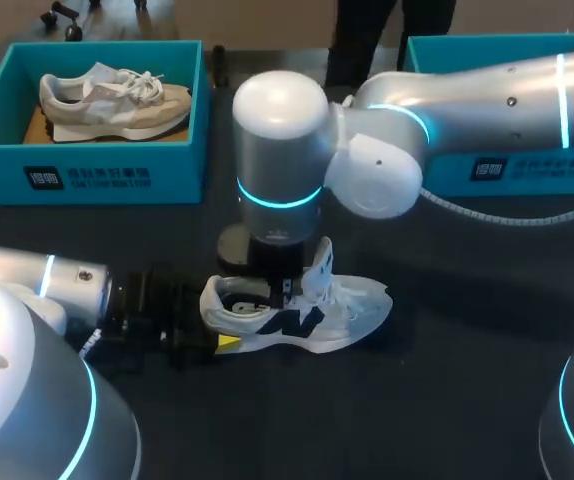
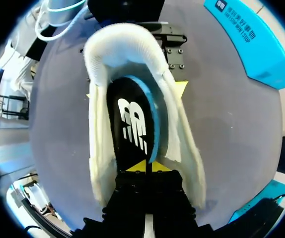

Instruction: Take the shoe out of the shoebox, open the shoe tongue, remove and reinsert the insole, then place the shoe into the shoebox

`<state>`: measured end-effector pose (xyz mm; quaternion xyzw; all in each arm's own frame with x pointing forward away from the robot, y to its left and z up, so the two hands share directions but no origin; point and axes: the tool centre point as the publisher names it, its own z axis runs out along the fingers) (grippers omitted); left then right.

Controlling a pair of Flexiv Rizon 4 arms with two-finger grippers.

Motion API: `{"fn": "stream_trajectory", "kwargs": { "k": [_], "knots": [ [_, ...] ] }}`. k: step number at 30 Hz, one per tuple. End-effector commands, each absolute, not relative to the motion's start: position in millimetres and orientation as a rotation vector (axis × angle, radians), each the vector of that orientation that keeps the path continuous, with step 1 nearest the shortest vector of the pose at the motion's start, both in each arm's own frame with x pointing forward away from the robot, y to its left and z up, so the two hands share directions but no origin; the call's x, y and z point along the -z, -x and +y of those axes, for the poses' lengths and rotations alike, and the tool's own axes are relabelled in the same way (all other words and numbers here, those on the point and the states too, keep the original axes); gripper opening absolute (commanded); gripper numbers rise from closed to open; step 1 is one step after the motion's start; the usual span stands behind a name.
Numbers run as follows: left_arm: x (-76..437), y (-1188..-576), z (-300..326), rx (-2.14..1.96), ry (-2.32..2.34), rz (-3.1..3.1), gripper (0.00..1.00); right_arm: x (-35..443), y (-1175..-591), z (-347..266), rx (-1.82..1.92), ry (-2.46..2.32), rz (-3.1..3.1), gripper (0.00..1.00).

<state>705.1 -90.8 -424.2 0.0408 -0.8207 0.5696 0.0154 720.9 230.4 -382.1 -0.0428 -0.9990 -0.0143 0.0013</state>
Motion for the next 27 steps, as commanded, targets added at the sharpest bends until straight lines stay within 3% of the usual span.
{"fn": "stream_trajectory", "kwargs": {
  "k": [1, 27],
  "knots": [
    [423.4, -705.1, -90.2, -1.766, -0.126, -2.557, 0.00, 363.8, -719.7, 225.3, 0.034, 0.125, -3.152, 0.00],
    [423.4, -705.1, -90.2, -1.766, -0.126, -2.557, 0.00, 301.0, -734.4, 221.8, -0.011, 0.052, -3.243, 0.00]
  ]
}}
